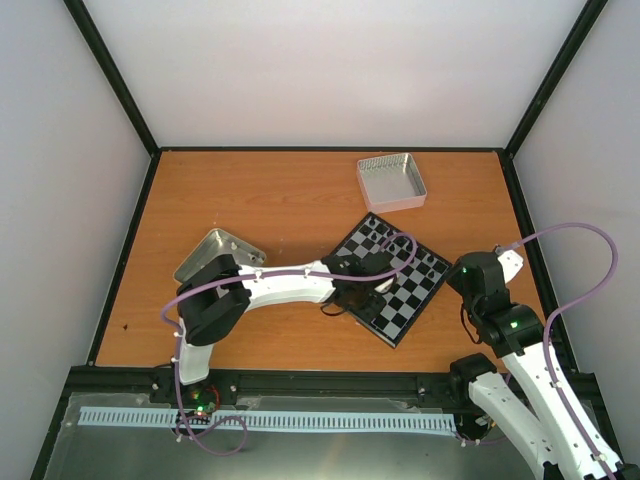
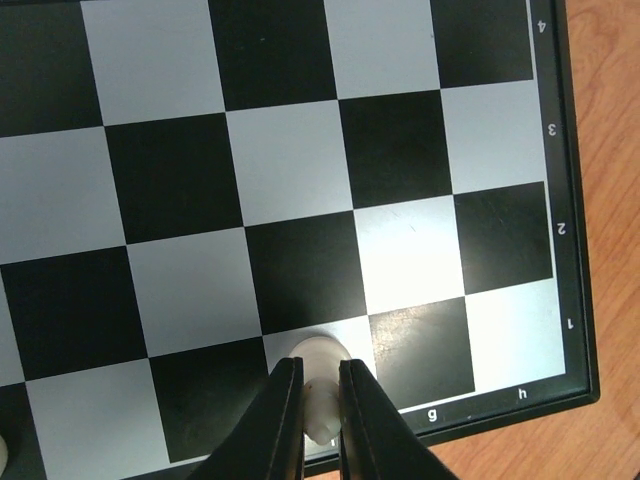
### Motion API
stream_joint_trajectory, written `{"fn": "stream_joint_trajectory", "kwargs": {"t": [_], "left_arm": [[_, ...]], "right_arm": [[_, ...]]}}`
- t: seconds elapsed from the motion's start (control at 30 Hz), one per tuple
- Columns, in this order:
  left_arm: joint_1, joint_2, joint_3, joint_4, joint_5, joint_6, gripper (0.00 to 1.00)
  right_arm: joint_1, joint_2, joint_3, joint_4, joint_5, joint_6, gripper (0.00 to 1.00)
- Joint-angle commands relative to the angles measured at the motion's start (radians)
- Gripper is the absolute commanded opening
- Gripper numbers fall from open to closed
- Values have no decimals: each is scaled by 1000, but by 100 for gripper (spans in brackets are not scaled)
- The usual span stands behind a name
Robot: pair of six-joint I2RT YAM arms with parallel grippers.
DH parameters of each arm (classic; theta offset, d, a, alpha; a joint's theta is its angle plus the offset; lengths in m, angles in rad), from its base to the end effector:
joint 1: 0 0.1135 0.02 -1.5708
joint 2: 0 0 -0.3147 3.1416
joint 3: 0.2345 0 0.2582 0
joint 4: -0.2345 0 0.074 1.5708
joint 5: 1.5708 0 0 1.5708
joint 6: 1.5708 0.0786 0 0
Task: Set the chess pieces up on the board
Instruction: Place the chess piece on the chessboard, then pick up the chess piece from the storage box.
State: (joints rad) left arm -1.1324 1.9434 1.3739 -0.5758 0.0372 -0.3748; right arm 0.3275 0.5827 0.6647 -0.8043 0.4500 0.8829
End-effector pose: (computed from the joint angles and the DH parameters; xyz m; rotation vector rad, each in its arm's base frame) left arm 0.1847 -0.4009 0.1828 1.0538 2.6169 -0.4553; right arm 0.1163 0.0034 0.2713 0.8222 2.0542 0.1513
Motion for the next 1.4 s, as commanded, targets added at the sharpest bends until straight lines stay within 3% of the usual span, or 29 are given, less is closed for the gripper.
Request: {"fn": "stream_joint_trajectory", "kwargs": {"t": [0.0,0.2,0.4,0.57,0.8,1.07,1.37], "left_arm": [[-7,-20,-16,-11,33,15,8],[-7,-17,-10,-14,33,16,15],[-8,-33,26,-67,-27,1,32],[-7,-93,72,-77,-10,3,44],[26,-202,40,-75,-68,-7,53],[276,-439,-120,-77,-246,-163,55],[700,-692,-415,-111,-314,-402,55]], "right_arm": [[5,-9,-13,18,9,21,63],[5,-13,-15,14,6,23,63],[5,-17,-17,14,4,22,63],[5,-17,-22,21,-10,25,63],[5,-15,-27,36,-25,15,63],[5,3,-52,124,-137,-59,63],[5,102,-15,207,-206,-133,63]]}}
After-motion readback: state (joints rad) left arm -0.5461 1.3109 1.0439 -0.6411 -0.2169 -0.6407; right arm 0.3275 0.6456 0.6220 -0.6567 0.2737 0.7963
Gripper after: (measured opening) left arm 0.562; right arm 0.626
